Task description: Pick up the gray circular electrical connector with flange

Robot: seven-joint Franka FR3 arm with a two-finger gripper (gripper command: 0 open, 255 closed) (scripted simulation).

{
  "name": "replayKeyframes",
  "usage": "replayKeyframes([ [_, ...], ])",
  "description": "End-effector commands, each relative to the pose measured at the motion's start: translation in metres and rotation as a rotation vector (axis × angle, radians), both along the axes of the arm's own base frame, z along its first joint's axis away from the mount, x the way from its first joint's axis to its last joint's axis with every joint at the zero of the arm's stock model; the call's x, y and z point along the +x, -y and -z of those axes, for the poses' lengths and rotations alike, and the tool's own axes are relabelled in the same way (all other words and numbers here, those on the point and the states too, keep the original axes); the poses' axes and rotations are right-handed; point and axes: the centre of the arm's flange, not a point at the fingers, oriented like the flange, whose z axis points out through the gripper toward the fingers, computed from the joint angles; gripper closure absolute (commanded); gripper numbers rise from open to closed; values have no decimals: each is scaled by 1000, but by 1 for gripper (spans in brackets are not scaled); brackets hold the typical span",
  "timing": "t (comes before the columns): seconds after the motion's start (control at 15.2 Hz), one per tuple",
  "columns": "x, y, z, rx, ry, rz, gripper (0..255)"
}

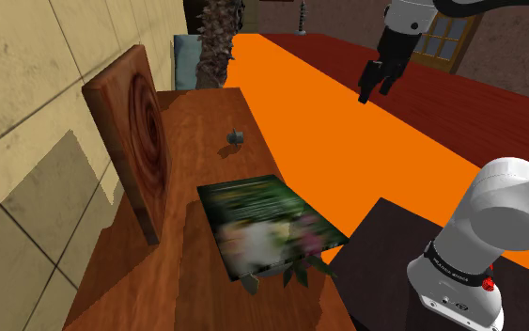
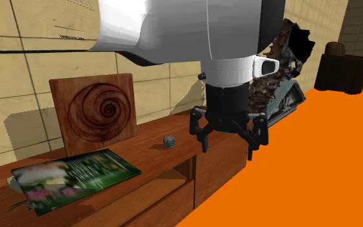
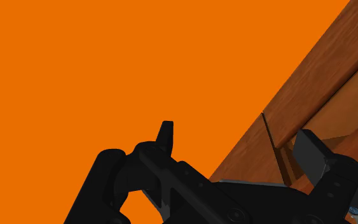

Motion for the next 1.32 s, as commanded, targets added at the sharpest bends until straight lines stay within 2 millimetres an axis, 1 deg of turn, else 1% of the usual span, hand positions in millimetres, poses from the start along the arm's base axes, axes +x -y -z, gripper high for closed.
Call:
replayKeyframes([
  [0.0, 0, 0, 0, 0, 0, 0, 0],
  [0.59, 98, -68, 31, 24, -52, 49, 0],
  [1.25, 209, -139, 70, 50, -109, 104, 0],
])
